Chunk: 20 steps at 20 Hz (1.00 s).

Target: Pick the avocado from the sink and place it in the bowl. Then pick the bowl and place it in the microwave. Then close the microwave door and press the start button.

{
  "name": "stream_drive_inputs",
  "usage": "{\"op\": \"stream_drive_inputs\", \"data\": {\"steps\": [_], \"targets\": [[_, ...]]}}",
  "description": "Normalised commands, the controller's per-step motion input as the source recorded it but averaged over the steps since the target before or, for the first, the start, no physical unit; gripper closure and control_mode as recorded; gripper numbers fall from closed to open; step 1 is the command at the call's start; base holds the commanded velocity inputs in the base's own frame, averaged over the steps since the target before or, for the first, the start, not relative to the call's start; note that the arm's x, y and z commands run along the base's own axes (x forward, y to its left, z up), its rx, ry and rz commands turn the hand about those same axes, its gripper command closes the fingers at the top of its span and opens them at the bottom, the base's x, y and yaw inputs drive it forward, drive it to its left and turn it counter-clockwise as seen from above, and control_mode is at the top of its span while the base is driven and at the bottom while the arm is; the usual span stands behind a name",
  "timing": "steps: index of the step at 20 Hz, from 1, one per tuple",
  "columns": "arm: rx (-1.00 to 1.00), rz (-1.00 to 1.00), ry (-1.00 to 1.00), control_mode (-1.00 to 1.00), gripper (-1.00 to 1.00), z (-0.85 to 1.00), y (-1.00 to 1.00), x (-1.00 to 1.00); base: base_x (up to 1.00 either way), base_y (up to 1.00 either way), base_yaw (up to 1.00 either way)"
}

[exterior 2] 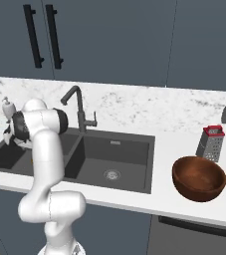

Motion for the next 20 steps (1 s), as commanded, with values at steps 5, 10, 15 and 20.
{"op": "stream_drive_inputs", "data": {"steps": [5,10,15,20], "targets": [[-0.01,0.0,0.0,-1.0,-1.0,-0.3,0.2,0.31,0.0,0.0,0.0],[0.0,0.0,0.02,-1.0,-1.0,-0.37,0.1,0.15,0.0,0.0,0.0],[0.0,0.0,0.01,-1.0,-1.0,-0.32,0.01,0.13,0.0,0.0,0.0],[0.0,0.0,0.03,-1.0,-1.0,-0.21,0.0,0.0,0.0,0.0,0.0]]}}
